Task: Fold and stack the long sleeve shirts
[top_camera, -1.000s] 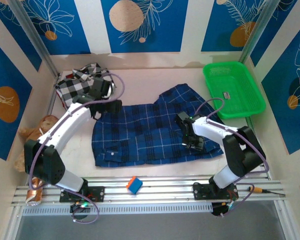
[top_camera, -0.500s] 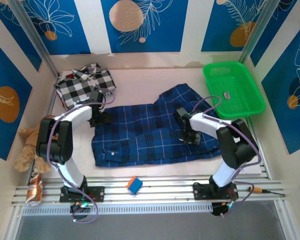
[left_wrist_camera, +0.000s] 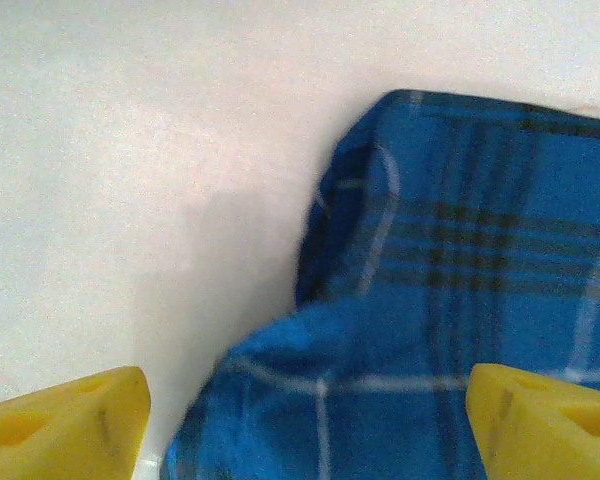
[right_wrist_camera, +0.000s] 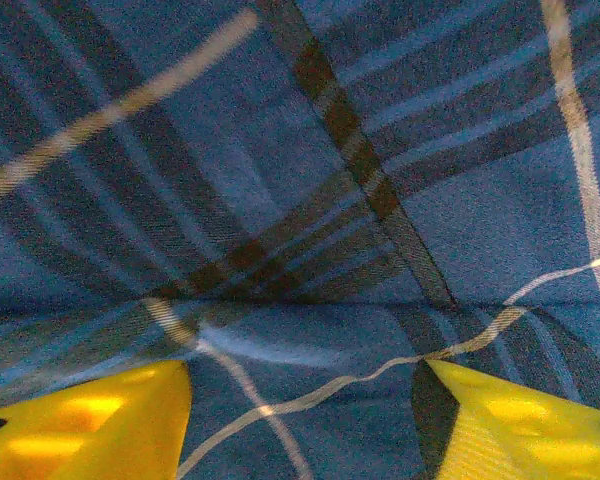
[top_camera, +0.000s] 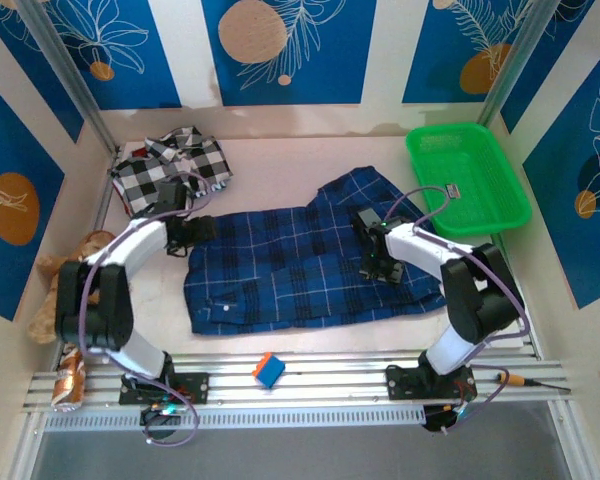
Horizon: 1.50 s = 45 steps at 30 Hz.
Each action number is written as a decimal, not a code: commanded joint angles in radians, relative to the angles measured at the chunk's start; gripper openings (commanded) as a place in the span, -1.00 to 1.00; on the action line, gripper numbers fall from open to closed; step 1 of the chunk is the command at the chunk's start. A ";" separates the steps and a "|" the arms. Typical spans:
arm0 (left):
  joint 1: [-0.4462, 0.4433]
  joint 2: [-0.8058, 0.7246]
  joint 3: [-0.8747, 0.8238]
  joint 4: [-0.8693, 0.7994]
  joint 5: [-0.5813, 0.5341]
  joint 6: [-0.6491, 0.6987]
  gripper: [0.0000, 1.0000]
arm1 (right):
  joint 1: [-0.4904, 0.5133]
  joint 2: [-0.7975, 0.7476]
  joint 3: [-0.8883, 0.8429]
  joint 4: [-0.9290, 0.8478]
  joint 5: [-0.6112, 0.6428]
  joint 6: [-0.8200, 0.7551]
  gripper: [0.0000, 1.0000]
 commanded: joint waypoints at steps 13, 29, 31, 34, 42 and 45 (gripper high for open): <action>0.057 0.003 -0.266 0.151 0.235 -0.124 0.48 | 0.242 -0.013 0.211 0.047 -0.239 -0.145 0.75; -0.054 -0.070 -0.152 0.039 0.211 -0.007 -0.63 | 0.228 0.181 0.239 0.037 -0.212 -0.101 0.69; -0.093 -0.081 -0.122 -0.005 0.163 0.020 -0.66 | 0.206 0.234 0.256 0.006 -0.197 -0.074 0.67; -0.177 -0.089 -0.065 -0.086 0.066 0.052 -0.67 | 0.180 0.293 0.280 -0.033 -0.169 -0.039 0.65; -0.257 -0.066 -0.001 -0.213 -0.160 0.087 -0.67 | 0.171 0.352 0.297 -0.034 -0.158 -0.038 0.64; -0.256 -0.069 0.019 -0.260 -0.271 0.125 -0.67 | 0.172 0.362 0.295 -0.035 -0.152 -0.038 0.64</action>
